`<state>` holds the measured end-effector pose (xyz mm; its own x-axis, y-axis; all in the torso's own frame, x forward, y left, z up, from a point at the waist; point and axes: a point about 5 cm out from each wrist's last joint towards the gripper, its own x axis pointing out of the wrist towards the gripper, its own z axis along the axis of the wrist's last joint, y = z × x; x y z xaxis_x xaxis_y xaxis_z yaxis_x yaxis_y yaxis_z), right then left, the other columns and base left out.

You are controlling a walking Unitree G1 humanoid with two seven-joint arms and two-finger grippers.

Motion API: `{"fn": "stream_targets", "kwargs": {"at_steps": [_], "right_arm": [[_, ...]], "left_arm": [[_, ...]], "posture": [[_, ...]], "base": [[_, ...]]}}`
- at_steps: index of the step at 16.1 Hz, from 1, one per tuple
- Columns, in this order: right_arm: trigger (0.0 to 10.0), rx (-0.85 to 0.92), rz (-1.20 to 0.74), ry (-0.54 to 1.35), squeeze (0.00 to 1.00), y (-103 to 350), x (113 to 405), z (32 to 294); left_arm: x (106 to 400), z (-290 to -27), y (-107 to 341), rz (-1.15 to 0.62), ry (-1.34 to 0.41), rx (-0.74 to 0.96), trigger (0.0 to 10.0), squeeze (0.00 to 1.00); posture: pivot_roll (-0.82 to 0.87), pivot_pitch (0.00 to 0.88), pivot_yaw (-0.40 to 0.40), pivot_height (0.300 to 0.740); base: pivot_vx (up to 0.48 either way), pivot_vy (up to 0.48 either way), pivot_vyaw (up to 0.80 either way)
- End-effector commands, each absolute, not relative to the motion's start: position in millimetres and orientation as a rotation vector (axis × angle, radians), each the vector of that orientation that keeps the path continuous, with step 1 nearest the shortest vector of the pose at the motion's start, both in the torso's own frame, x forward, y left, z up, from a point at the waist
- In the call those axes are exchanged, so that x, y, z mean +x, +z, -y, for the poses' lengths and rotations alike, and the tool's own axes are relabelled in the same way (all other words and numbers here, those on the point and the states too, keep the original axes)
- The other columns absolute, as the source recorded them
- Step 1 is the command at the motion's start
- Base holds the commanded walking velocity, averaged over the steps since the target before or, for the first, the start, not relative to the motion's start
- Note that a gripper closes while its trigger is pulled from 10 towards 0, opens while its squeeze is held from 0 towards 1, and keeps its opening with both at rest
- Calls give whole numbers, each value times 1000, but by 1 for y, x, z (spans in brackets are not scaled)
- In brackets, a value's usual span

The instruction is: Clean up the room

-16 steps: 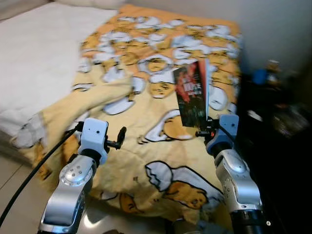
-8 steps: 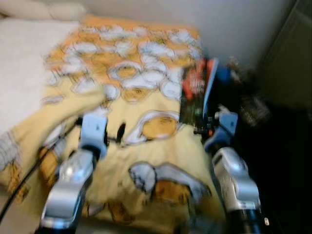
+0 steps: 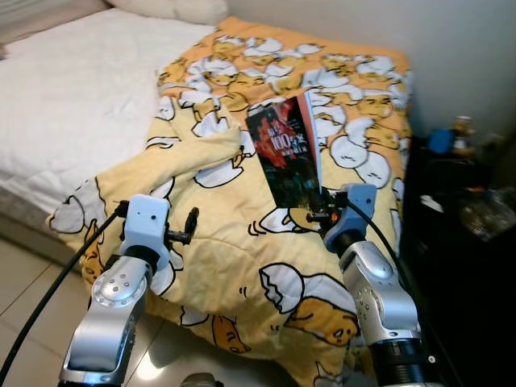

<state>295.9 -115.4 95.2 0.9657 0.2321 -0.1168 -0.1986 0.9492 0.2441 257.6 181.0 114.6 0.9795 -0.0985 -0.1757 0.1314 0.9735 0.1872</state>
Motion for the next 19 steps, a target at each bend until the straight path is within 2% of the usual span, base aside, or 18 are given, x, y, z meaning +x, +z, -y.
{"fn": "stream_targets", "kwargs": {"at_steps": [1,6,19], "right_arm": [[10000,257,-127,154,0,98,295,128],[10000,273,-122,128,0,100,297,130],[10000,267,-111,114,0,103,295,133]], "left_arm": [[259,-176,116,-160,-136,203,10000,0],[262,-176,117,-160,-150,216,10000,0],[271,-177,120,-157,-165,221,10000,0]], "posture": [[44,0,-16,740],[39,0,-5,740],[6,0,27,740]], "base": [[0,334,-800],[0,344,-746],[0,380,0]]}}
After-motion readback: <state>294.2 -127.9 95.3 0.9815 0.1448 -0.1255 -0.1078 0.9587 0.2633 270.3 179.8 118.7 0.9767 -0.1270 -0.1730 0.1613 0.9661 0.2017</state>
